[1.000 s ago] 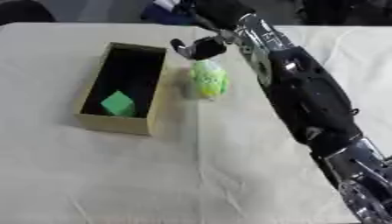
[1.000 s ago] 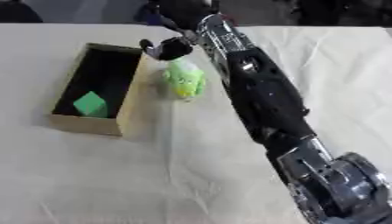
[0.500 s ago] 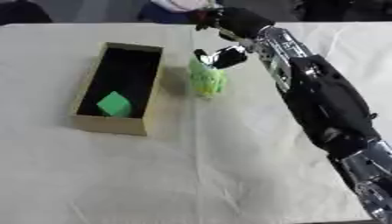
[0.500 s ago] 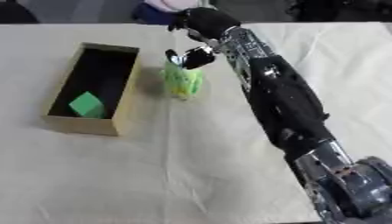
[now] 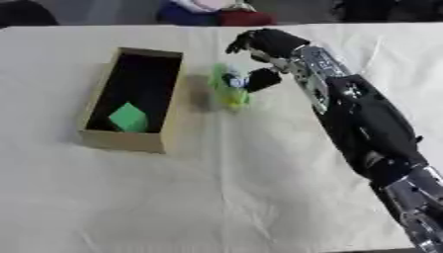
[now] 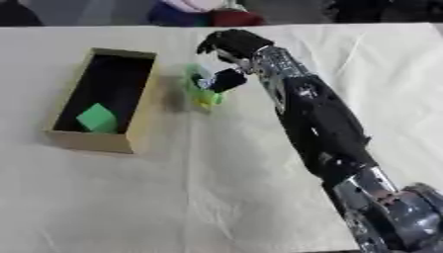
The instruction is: Pick up objects on the table and place them in the box.
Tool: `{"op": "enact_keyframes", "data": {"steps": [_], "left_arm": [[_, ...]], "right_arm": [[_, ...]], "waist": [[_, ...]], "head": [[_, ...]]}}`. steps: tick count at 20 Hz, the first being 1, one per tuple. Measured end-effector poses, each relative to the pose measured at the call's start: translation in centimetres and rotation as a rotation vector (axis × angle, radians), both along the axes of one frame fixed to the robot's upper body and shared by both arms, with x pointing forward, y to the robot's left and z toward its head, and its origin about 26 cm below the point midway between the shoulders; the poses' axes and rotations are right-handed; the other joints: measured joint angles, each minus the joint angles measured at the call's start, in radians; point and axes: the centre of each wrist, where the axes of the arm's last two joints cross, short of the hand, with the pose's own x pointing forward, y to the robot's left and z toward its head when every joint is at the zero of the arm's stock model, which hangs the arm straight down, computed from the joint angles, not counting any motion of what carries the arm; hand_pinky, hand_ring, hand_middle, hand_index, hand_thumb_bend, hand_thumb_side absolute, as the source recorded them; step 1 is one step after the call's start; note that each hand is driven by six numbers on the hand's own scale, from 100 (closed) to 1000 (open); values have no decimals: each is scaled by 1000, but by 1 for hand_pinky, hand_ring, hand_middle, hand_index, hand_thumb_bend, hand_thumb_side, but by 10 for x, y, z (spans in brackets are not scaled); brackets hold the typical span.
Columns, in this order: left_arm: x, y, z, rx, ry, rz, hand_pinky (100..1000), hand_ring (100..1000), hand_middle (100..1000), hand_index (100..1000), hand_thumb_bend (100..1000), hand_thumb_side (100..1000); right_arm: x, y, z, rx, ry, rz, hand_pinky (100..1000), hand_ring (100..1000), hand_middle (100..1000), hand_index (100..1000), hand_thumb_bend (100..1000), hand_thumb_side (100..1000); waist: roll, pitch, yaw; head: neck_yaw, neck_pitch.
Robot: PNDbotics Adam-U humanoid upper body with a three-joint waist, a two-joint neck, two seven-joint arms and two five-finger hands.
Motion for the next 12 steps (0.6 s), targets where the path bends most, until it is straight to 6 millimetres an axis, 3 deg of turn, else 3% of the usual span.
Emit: {"op": "enact_keyframes", "data": {"steps": [12], "left_arm": [[0, -1, -1, -1, 7, -5, 739, 629, 719, 847, 100, 784]], "right_arm": [[-2, 7, -32, -33, 53, -73, 787, 796, 690, 862, 211, 755]], "waist": [[5, 3, 13]], "head": [[-9, 0]]}}
